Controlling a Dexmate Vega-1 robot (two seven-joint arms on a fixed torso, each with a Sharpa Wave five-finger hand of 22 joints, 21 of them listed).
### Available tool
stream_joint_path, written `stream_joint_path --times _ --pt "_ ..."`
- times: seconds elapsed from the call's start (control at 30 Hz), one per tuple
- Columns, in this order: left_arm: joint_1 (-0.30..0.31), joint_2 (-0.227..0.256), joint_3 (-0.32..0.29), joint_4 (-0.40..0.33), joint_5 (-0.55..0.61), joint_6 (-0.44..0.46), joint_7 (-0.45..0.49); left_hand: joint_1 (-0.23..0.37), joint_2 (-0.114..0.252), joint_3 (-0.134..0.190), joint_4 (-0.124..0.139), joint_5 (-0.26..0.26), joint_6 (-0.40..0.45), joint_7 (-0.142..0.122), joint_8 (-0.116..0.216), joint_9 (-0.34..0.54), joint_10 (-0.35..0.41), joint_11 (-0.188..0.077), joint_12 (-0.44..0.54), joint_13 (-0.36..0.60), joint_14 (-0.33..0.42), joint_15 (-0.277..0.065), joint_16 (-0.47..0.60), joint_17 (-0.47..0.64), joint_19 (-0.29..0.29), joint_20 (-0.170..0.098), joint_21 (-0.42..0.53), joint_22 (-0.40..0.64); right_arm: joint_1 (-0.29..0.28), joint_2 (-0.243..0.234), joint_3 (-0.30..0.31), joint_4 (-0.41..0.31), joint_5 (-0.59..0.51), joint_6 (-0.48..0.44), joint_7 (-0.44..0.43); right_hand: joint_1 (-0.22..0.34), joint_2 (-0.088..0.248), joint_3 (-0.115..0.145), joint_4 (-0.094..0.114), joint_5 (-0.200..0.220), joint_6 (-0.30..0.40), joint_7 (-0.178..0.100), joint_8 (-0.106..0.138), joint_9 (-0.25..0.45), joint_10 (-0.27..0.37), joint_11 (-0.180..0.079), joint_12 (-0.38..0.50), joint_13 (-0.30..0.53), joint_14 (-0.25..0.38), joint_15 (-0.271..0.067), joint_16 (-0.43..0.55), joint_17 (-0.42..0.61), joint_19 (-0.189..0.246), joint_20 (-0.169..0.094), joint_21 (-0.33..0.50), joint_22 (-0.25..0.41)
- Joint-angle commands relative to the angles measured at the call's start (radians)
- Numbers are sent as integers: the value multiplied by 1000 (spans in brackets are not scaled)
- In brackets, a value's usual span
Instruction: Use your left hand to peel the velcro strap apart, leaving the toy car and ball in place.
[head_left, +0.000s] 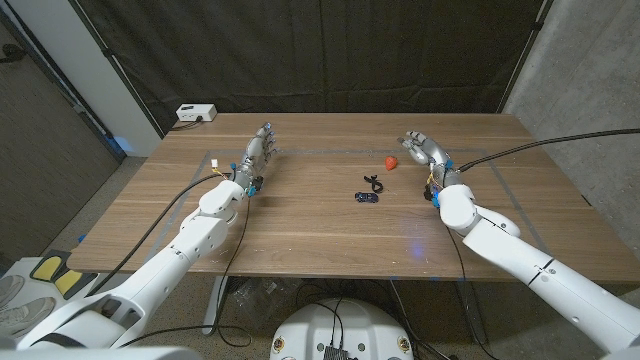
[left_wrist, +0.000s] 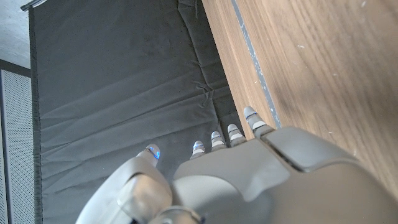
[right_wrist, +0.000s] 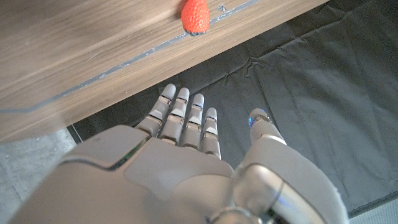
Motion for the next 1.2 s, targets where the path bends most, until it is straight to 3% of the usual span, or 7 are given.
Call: stream_joint_path --times 0.03,0.27,0.63,0.83,1.2 --pt "34 18 5 -60 0 12 6 8 4 0 -2 4 -13 4 2 3 8 2 10 2 12 0 9 3 10 9 5 3 -31 -53 -43 -160 -221 -322 -4 13 2 9 -2 1 22 -2 5 1 20 -3 9 2 19 -6 1 5 16 1 2 6" --pt "53 25 5 -86 2 10 12 11 5 0 -2 4 -7 6 1 3 18 3 12 2 21 3 10 4 16 12 6 3 -18 -84 -102 -240 -326 -475 46 19 4 16 -3 1 37 -4 4 1 37 -6 12 2 37 -18 1 5 22 0 2 6" --pt "78 42 0 -117 -5 8 1 14 5 1 -3 4 -2 4 -1 3 32 4 13 3 43 7 13 5 24 17 6 4 12 -93 -194 -305 -448 -605 120 27 6 28 -5 1 61 -10 4 1 55 -10 12 2 65 -40 1 6 40 -3 5 7" --pt "86 47 -2 -121 -11 5 -9 15 5 0 -2 4 1 6 -2 4 35 3 13 3 54 10 15 5 27 20 6 4 74 -92 -298 -331 -571 -713 207 42 31 48 -2 4 72 -16 1 2 61 -21 9 2 84 -55 2 8 56 -11 9 7" --pt "86 46 0 -112 -15 1 -20 16 5 0 -2 4 5 5 -3 4 36 3 11 4 61 10 14 6 29 22 5 5 174 -91 -433 -336 -736 -833 389 52 37 63 1 4 95 -22 3 2 73 -29 7 2 111 -74 4 9 70 -19 13 8"
